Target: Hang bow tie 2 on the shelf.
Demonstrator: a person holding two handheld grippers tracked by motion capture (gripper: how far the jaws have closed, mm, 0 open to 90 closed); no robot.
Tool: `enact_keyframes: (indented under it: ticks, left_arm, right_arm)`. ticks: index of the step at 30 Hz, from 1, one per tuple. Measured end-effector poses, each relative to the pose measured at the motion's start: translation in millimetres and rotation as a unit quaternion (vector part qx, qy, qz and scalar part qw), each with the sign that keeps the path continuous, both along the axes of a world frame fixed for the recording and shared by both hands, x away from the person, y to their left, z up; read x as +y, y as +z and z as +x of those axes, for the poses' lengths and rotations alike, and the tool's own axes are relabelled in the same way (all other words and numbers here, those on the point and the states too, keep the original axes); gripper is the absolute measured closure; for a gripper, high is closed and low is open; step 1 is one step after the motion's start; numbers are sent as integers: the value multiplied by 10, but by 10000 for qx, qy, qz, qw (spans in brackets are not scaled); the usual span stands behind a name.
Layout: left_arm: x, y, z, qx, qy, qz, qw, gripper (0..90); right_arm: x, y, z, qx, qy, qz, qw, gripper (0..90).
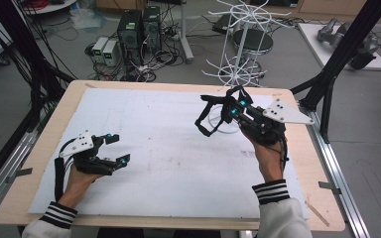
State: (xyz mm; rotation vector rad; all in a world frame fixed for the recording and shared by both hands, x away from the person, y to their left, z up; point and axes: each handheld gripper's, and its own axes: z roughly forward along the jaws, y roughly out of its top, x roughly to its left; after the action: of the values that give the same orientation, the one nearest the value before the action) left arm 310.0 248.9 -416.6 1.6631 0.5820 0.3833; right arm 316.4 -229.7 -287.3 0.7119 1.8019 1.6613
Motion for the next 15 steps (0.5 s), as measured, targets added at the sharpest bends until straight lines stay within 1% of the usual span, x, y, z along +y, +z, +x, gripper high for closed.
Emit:
enact_keyframes:
  ticks: [1,6,9,10,11,15]
  left_arm:
    - [6,-6,-3,-23,20,-24,10000,127]
    - [20,-40,-7,-41,71,-53,10000,127]
    - [25,-49,-16,-132,106,-94,9998,127]
    - [28,-49,-19,-156,115,-93,9998,127]
    - [29,-51,-23,-166,132,-119,9997,127]
    - [46,-61,-28,-213,223,-114,9995,127]
  right_arm:
    - [-5,-1,19,-13,25,2,10000,838]
    - [0,-1,69,10,-121,-3,9999,837]
    - [1,-1,108,-24,-179,3,9998,838]
    - [2,0,118,7,-202,11,9998,837]
    - [1,1,133,-2,-249,25,9997,837]
    - [-2,6,197,-8,-313,32,9995,837]
